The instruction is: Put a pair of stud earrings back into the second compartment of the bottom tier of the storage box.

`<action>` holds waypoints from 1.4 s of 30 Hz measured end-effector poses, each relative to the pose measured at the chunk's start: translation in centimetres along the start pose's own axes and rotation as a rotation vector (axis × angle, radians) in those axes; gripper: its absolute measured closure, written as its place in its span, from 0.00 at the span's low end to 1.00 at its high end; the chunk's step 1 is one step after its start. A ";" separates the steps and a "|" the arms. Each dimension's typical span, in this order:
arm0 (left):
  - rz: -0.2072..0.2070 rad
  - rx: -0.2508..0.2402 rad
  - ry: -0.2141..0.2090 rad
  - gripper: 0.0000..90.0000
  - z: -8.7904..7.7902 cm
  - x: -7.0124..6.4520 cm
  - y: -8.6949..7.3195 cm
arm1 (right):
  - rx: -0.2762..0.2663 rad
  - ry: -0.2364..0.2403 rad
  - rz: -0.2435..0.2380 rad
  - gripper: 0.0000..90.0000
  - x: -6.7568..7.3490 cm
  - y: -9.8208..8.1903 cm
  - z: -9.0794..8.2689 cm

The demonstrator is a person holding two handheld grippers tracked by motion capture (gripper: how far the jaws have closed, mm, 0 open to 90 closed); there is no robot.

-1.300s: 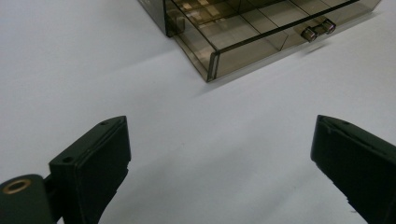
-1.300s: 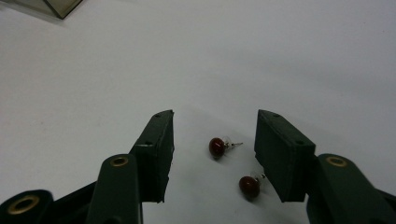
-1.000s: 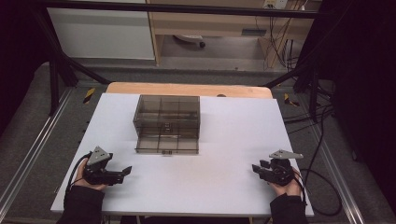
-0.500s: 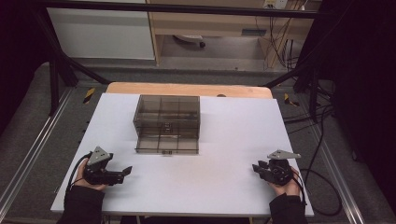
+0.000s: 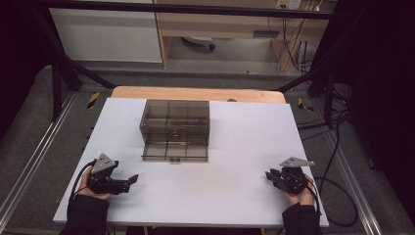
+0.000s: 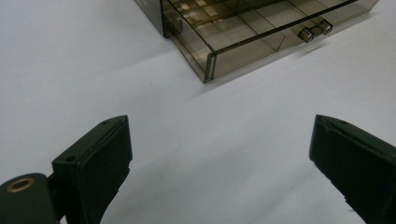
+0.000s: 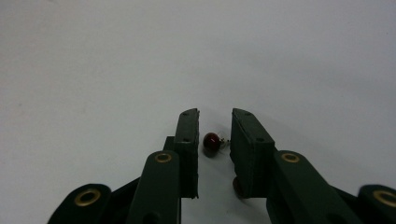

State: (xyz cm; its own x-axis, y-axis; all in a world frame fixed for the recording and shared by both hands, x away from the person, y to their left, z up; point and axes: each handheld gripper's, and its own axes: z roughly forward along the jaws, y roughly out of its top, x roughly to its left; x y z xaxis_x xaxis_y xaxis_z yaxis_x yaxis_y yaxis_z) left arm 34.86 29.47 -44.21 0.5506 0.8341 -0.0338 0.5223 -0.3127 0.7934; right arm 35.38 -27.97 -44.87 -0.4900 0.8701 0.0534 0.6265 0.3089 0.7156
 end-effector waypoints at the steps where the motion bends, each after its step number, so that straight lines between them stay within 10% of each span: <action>1: 0.000 0.000 0.001 0.07 0.0 0.0 0.0 | 0.001 0.000 0.001 0.81 0.0 0.0 0.0; 42: -0.003 -0.003 -0.001 0.07 0.0 0.1 0.0 | 0.011 -0.004 -0.004 0.89 0.2 0.3 -0.2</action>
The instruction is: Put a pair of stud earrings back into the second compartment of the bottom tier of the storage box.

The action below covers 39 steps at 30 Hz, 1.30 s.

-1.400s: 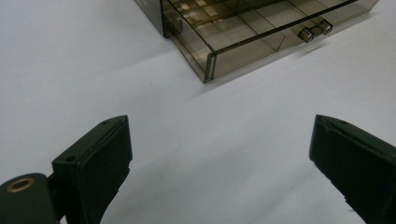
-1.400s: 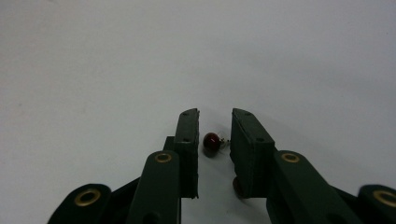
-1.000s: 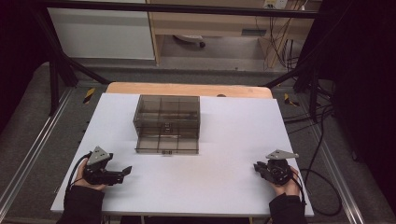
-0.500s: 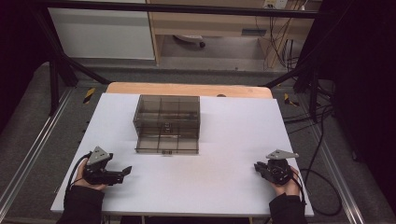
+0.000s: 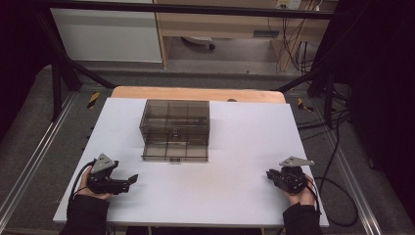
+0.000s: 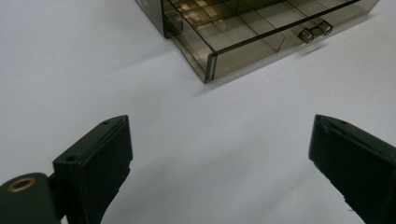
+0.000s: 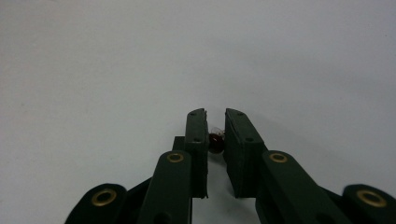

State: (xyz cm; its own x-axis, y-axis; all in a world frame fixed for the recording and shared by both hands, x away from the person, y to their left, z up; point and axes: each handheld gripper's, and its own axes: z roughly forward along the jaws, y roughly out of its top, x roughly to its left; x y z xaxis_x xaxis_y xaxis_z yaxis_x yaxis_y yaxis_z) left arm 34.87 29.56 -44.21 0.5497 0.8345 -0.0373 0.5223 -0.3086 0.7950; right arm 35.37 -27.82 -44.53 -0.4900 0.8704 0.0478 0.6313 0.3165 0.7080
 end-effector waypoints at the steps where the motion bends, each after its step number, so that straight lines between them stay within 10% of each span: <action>1: 0.000 0.000 0.000 0.07 0.0 0.0 0.0 | -0.001 0.000 0.000 0.89 0.0 0.0 0.0; 39: 0.013 -0.001 -0.003 0.07 0.0 0.0 0.0 | -0.065 0.085 -0.042 0.89 2.2 2.9 -0.2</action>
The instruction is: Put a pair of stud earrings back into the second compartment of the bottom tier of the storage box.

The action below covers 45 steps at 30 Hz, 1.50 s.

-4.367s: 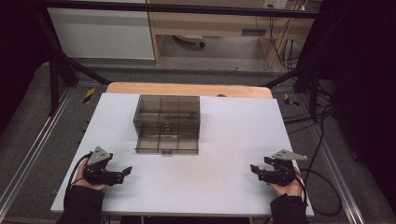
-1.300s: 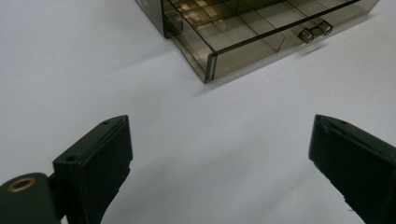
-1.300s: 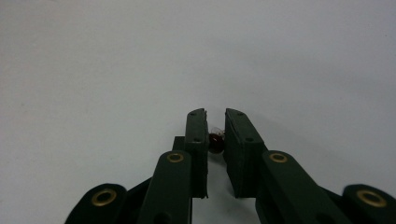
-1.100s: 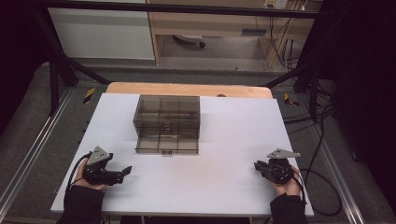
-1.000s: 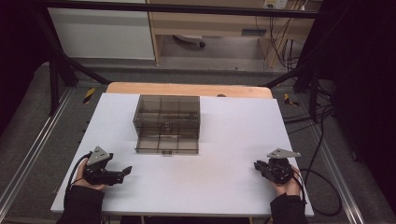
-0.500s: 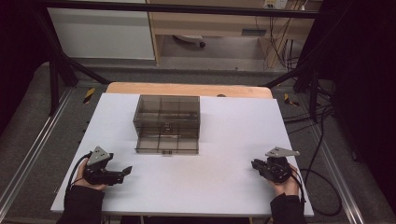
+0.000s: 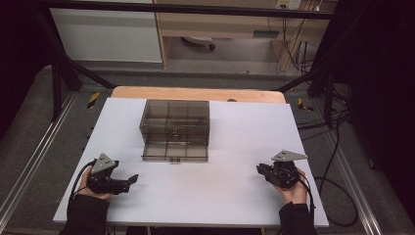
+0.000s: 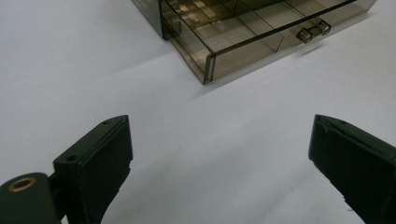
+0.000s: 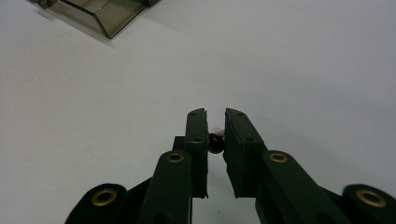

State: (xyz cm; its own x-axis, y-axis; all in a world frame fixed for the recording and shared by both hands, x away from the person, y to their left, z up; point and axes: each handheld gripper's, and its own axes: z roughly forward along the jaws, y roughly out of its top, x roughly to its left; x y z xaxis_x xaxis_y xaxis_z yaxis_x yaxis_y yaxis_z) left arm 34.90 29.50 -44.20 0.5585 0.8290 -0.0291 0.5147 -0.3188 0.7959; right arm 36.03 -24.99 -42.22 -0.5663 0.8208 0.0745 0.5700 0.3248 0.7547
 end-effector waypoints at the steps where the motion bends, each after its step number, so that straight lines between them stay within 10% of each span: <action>1: 0.000 0.000 0.000 0.07 0.0 0.0 0.0 | -0.003 0.003 0.002 0.89 0.2 0.2 0.1; 45: -0.002 0.001 -0.006 0.07 0.1 0.0 0.0 | -0.080 0.128 -0.052 0.89 5.0 5.5 3.8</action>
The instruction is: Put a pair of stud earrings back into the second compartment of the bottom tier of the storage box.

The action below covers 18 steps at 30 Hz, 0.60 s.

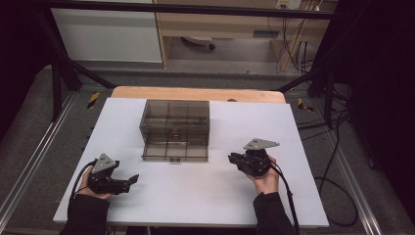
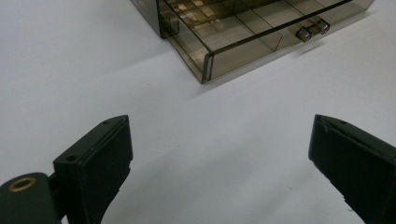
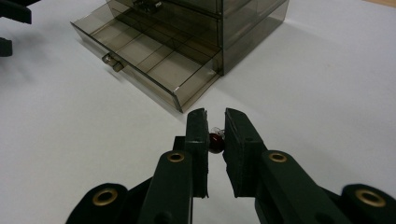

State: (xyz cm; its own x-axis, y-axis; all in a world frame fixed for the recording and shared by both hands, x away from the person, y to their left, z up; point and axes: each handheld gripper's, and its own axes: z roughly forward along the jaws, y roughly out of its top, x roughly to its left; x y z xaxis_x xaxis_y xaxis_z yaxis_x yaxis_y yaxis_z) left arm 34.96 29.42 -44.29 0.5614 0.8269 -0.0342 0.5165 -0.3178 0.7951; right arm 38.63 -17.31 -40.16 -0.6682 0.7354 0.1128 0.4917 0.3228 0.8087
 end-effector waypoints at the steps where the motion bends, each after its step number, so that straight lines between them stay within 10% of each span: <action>1: 0.000 0.000 0.000 0.07 0.0 0.0 0.0 | -0.001 0.003 0.004 0.89 0.1 0.1 0.1; 18: -0.002 0.000 -0.002 0.07 0.1 0.0 0.0 | -0.020 0.042 -0.014 0.89 1.6 1.6 1.7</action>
State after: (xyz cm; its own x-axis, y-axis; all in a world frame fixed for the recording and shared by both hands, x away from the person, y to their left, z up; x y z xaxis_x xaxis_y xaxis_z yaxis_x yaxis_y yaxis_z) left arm 34.99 29.41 -44.34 0.5615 0.8267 -0.0367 0.5173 -0.3161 0.7953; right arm 39.31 -14.61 -39.66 -0.6979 0.7053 0.1249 0.4713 0.3209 0.8215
